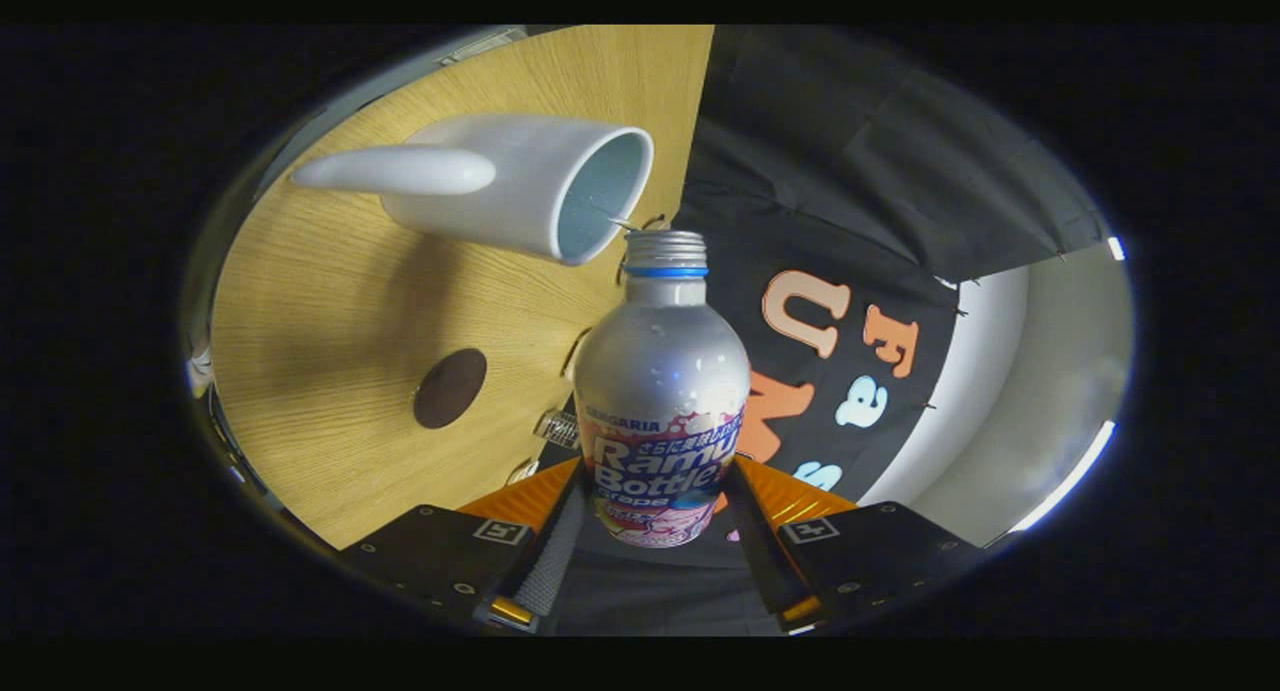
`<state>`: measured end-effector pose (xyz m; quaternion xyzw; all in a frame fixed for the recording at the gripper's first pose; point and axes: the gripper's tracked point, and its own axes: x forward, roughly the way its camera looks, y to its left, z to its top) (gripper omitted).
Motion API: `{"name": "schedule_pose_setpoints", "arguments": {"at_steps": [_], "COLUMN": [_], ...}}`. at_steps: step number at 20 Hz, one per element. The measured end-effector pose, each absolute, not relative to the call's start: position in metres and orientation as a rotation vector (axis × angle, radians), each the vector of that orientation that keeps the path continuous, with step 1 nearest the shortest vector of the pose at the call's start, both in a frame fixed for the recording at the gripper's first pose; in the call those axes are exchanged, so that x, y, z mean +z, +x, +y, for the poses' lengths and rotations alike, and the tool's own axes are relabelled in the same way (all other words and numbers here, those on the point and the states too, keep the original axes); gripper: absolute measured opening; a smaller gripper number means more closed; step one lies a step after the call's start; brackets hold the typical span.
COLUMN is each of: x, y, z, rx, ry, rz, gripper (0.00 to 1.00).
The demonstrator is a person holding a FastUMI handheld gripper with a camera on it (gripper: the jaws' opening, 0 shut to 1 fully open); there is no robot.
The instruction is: Take the bottle from table, then pour the juice into the cup, finally place the bottle on the coaster
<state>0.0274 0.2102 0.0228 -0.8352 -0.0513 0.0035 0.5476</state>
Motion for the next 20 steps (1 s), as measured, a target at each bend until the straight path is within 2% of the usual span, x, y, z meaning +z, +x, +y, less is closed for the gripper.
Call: {"name": "schedule_pose_setpoints", "arguments": {"at_steps": [20], "x": [0.0279], "y": [0.0297], "z": [0.2123], "rx": [0.036], "ry": [-2.059], "rz": [-0.079], "gripper": [0.76]}}
